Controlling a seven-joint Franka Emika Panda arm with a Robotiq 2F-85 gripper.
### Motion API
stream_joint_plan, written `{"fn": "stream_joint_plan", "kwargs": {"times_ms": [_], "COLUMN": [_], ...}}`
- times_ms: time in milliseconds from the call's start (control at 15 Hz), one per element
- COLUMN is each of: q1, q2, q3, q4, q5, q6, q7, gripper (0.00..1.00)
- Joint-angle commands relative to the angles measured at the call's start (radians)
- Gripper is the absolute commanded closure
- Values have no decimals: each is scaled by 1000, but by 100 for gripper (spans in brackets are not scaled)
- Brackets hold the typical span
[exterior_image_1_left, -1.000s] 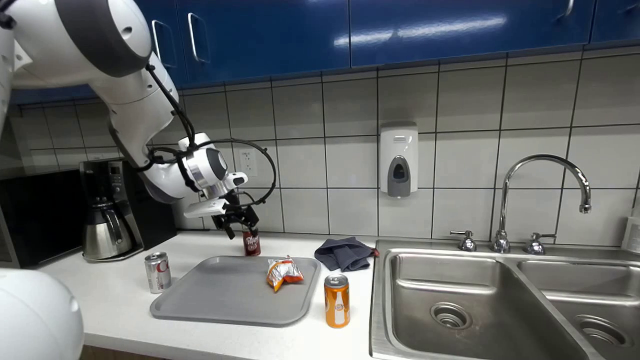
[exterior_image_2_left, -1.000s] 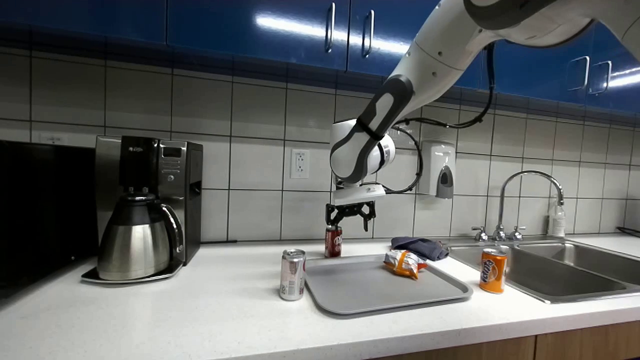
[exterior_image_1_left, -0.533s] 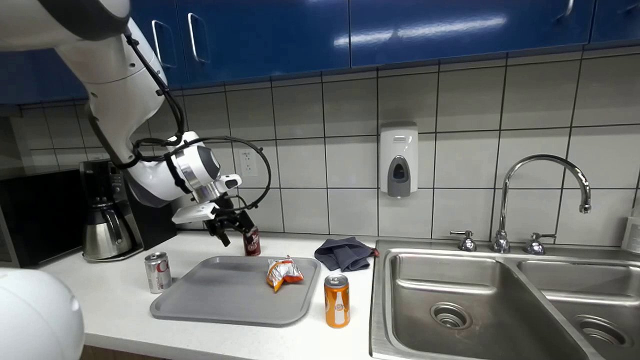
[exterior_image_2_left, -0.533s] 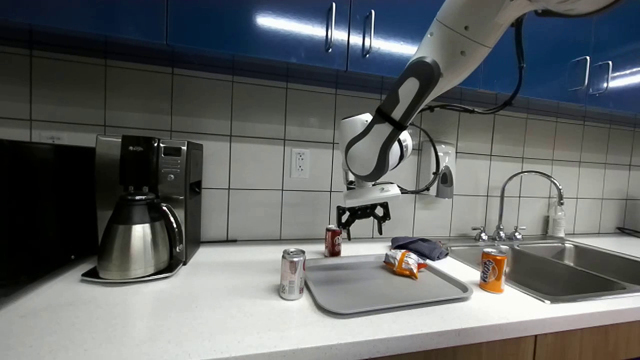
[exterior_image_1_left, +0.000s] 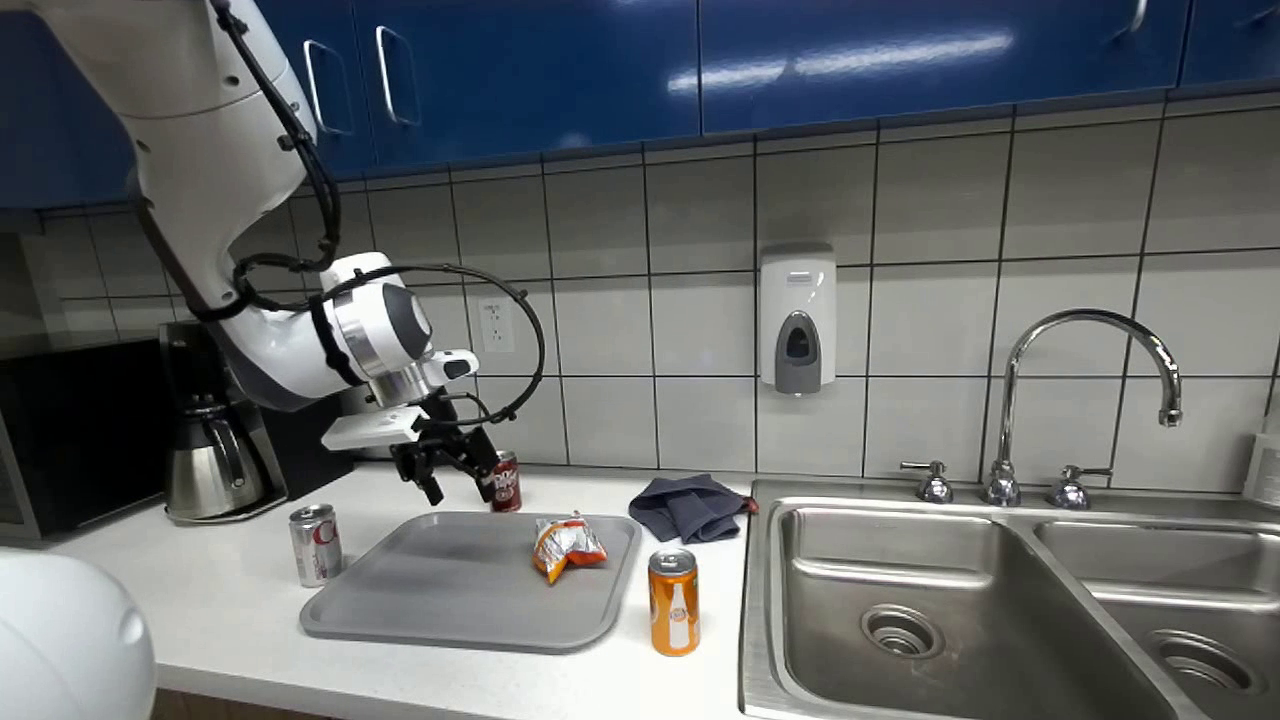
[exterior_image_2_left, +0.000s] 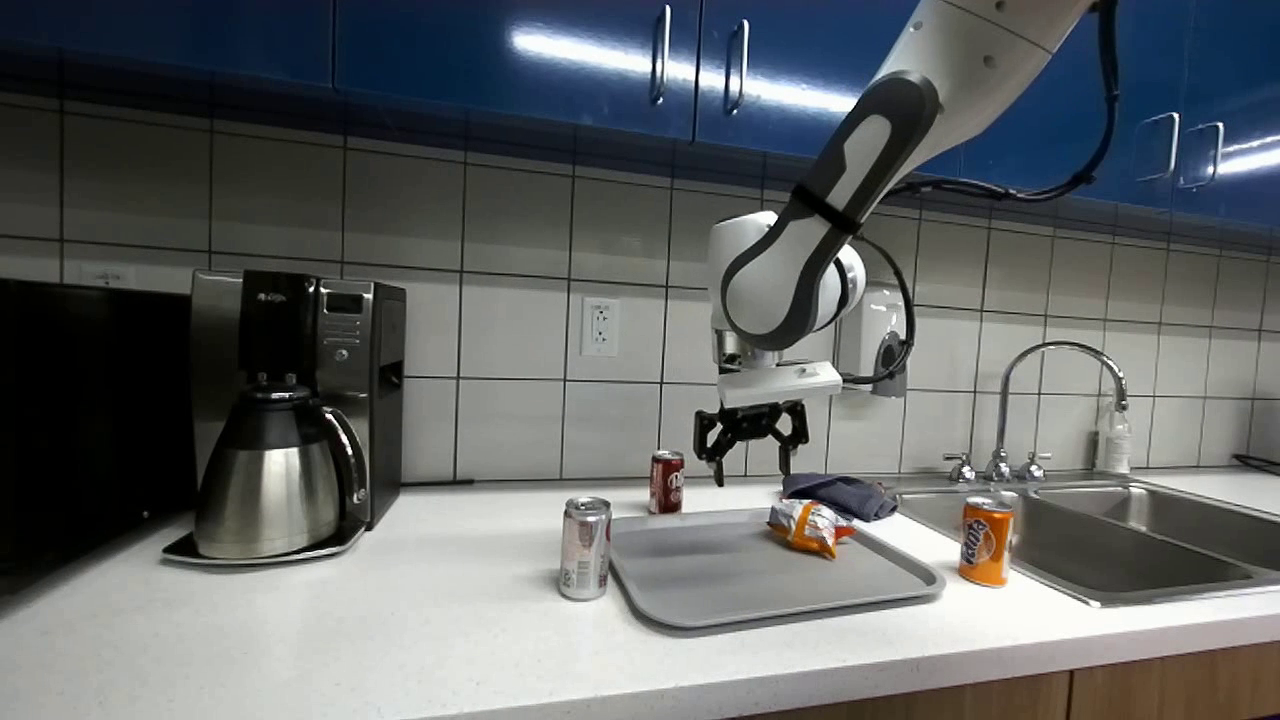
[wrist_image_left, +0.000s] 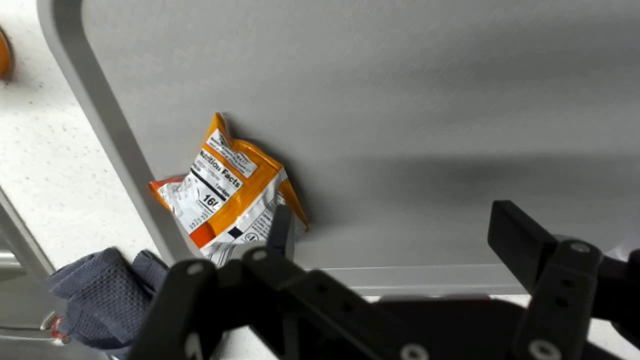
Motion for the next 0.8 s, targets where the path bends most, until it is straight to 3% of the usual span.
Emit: {"fn": "stream_joint_plan", "kwargs": {"times_ms": [0,133,333,733], "q1": [-98,-133,-155,-154], "q2": [-86,-106,-127,-100], "q3": [82,112,125,121], "q4": [-101,-128,-149,-146], "q5": [143,252,319,284], "q6": [29,19,-13,4], "q7": [-230,-370,-463,-423], "gripper": [0,0,0,0]}}
